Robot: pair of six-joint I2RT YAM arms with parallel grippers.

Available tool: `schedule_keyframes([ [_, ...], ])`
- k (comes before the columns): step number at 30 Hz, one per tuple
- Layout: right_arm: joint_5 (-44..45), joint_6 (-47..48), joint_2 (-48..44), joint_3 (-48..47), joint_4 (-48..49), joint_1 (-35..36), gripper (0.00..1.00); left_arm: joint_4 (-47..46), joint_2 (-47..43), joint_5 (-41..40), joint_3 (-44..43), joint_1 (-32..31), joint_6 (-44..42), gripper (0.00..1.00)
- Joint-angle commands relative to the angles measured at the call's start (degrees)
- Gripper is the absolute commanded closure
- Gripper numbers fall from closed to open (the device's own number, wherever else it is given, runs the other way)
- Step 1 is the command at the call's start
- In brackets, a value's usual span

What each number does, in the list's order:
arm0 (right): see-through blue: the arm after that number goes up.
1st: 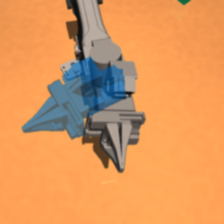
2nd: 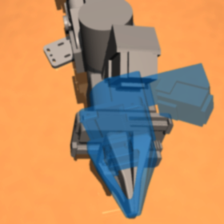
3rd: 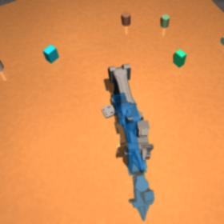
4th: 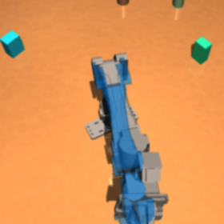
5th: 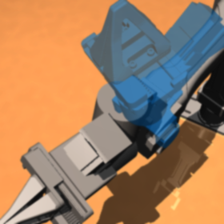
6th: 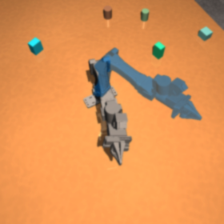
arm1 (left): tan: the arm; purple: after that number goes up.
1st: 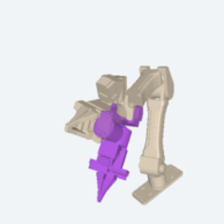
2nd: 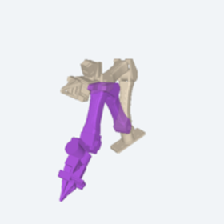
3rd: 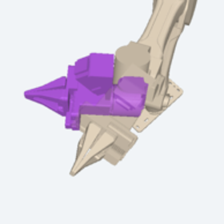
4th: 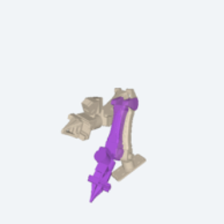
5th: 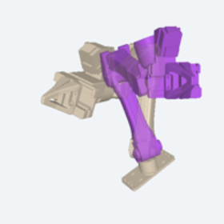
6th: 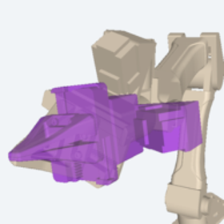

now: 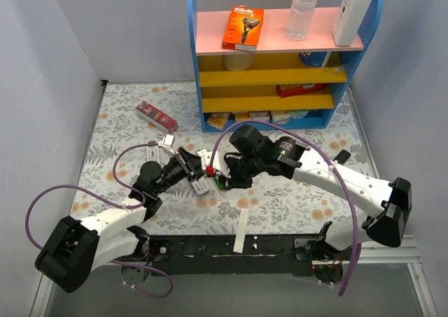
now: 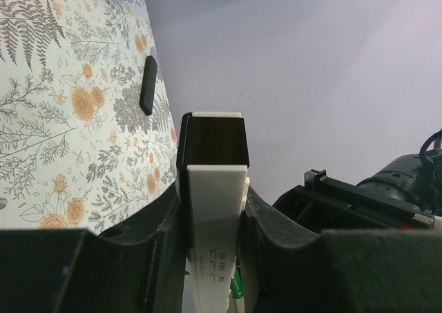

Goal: Load the batteries into the remote control
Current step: Load the battery into the remote control.

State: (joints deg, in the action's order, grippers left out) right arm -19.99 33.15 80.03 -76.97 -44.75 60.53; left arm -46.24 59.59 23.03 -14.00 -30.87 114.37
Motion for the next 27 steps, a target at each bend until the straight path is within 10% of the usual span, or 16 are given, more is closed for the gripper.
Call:
schedule_keyframes([
  [1,2.3,-0.7,-1.0,-1.3,1.0,0.5,0.73,-1.0,-0.4,0.4,-2.1,-0.2,7.8,1.00],
  [27,1.4,-2.3,-0.3,-6.1,-1.8,3.5,0.60,-0.2,-0.9,0.4,-2.3,-0.2,8.1,1.00],
])
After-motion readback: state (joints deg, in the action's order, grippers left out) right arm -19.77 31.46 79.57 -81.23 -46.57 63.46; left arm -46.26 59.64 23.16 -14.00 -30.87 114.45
